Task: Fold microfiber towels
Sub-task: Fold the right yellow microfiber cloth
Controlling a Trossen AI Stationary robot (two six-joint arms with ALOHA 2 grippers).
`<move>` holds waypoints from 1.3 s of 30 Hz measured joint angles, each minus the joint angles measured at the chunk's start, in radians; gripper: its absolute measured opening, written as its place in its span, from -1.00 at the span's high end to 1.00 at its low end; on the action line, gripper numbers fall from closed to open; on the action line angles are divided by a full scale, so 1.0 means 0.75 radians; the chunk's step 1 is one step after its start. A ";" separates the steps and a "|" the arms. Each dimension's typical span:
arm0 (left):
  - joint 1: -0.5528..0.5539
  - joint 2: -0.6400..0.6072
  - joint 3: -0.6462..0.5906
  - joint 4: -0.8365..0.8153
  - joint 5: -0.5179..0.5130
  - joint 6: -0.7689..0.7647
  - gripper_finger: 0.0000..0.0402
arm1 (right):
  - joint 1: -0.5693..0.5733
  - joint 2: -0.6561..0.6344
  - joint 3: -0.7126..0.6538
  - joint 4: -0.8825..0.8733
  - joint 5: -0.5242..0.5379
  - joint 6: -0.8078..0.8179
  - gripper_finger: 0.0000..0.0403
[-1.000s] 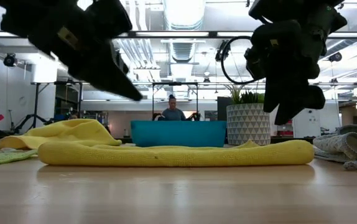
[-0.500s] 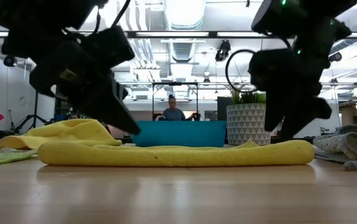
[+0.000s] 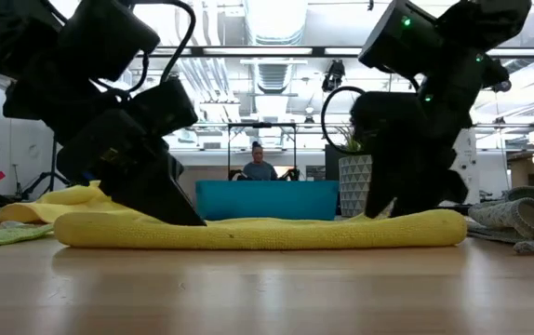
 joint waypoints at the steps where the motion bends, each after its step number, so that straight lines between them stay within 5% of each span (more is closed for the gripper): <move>1: 0.000 0.000 0.000 0.001 0.000 0.000 0.97 | 0.000 0.001 0.000 0.015 -0.002 0.000 -0.08; 18: 0.000 -0.003 -0.001 0.006 0.004 0.000 0.97 | 0.000 0.010 -0.006 0.037 0.039 -0.029 0.92; 24: -0.001 -0.058 -0.001 -0.060 0.006 0.000 0.97 | -0.012 -0.044 -0.006 -0.039 0.039 -0.058 0.93; 32: -0.004 -0.314 -0.009 -0.411 0.021 0.001 0.97 | -0.104 -0.173 0.081 -0.444 0.040 -0.146 0.93; 39: -0.004 -0.263 -0.062 -0.351 -0.005 -0.028 0.97 | -0.170 -0.175 0.264 -0.663 0.041 -0.228 0.94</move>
